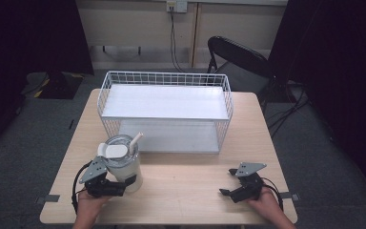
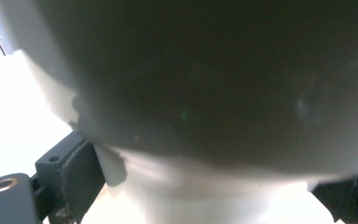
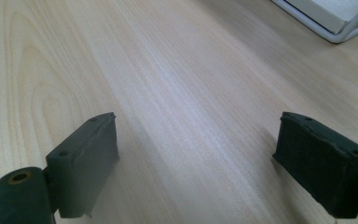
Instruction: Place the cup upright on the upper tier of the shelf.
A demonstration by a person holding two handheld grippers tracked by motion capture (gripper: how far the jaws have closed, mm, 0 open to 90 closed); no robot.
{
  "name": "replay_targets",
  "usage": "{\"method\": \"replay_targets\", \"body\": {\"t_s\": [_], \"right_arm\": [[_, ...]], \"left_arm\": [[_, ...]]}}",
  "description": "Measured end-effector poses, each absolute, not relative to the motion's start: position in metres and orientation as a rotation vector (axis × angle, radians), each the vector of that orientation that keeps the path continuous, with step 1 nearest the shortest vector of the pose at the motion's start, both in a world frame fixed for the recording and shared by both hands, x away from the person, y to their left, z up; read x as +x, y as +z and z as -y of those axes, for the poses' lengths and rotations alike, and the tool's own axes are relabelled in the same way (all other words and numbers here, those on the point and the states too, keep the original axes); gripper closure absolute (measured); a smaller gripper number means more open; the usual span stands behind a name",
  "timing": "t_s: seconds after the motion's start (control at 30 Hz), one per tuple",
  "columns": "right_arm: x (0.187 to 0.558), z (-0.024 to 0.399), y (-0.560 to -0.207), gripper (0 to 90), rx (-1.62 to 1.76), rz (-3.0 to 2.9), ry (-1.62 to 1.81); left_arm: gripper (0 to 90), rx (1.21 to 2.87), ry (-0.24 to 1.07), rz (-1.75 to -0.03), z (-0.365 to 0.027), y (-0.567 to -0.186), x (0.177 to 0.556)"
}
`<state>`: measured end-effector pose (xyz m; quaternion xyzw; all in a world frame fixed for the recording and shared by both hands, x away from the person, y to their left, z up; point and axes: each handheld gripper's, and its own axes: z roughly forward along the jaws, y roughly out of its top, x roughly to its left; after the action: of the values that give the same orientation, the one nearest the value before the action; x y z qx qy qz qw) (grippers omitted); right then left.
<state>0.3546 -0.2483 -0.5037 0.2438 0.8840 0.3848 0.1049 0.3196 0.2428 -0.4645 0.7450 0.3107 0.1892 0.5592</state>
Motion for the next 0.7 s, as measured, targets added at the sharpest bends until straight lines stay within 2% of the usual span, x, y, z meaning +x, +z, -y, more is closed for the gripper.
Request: {"method": "replay_targets", "body": {"t_s": [0.23, 0.53, 0.7], "right_arm": [[0.3546, 0.2483, -0.5037, 12.4, 0.718, -2.606, 1.134], [0.3547, 0.2483, -0.5037, 12.4, 0.718, -2.606, 1.134], [0.3546, 0.2483, -0.5037, 12.4, 0.719, -2.606, 1.134]], "left_arm": [[7.9, 1.690, 0.451, -0.716, -0.2413, -0.4657, 0.3215], [9.7, 1.688, 0.508, -0.667, -0.2367, -0.4669, 0.3180], [9.7, 1.650, 0.483, -0.676, -0.2366, -0.4658, 0.3185]]}}
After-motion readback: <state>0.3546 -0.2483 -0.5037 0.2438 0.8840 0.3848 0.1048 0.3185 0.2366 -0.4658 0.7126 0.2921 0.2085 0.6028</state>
